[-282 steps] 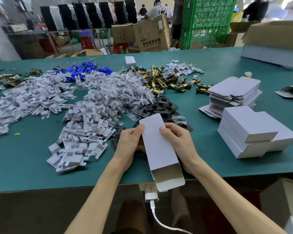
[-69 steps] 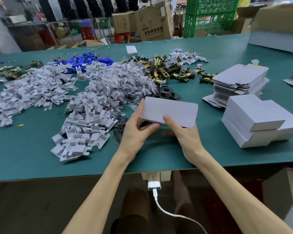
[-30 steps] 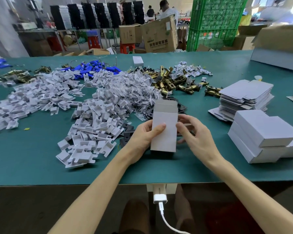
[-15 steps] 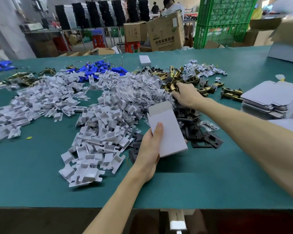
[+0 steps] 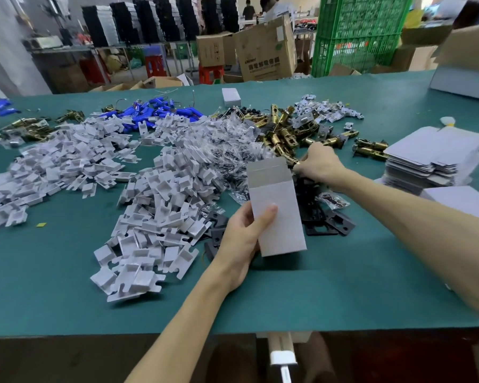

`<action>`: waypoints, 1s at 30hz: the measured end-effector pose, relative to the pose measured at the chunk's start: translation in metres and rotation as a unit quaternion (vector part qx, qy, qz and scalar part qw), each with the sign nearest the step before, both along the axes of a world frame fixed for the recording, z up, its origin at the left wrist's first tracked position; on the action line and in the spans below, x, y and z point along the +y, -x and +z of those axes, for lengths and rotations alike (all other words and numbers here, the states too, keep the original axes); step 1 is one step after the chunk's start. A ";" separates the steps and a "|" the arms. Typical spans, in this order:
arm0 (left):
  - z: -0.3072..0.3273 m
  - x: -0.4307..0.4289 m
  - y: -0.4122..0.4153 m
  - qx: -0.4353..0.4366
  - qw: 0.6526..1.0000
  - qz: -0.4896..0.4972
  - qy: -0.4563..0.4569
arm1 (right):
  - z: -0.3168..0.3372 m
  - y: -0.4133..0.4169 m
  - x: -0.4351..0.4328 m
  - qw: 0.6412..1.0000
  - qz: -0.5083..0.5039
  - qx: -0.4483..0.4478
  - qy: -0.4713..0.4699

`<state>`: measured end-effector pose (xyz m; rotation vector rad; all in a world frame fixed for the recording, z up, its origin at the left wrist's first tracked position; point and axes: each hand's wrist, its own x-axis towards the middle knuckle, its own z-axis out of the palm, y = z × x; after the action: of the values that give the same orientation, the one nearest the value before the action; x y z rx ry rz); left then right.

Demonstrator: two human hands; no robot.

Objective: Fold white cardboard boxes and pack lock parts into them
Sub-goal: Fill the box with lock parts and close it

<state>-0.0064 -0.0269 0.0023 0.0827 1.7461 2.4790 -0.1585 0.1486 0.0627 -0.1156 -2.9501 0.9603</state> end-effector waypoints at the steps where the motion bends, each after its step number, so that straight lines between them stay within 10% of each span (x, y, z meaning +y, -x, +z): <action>1: 0.000 0.000 -0.001 0.005 1.000 -0.008 0.002 | 0.005 -0.007 0.004 0.998 -0.003 -0.003 0.055; 12: 0.004 0.001 -0.010 0.036 0.999 -0.037 0.005 | 0.071 -0.096 0.032 0.906 0.080 0.090 0.406; 24: 0.008 0.000 -0.012 0.019 0.999 -0.044 0.002 | 0.078 -0.131 -0.013 0.966 0.173 0.193 0.005; 30: 0.008 0.000 -0.013 0.028 0.998 -0.057 0.004 | 0.074 -0.133 -0.021 0.961 0.226 0.158 -0.033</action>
<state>0.0065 -0.0272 0.0104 0.2468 1.7223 2.4106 -0.0254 0.1281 0.1371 0.6740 -2.7459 0.8167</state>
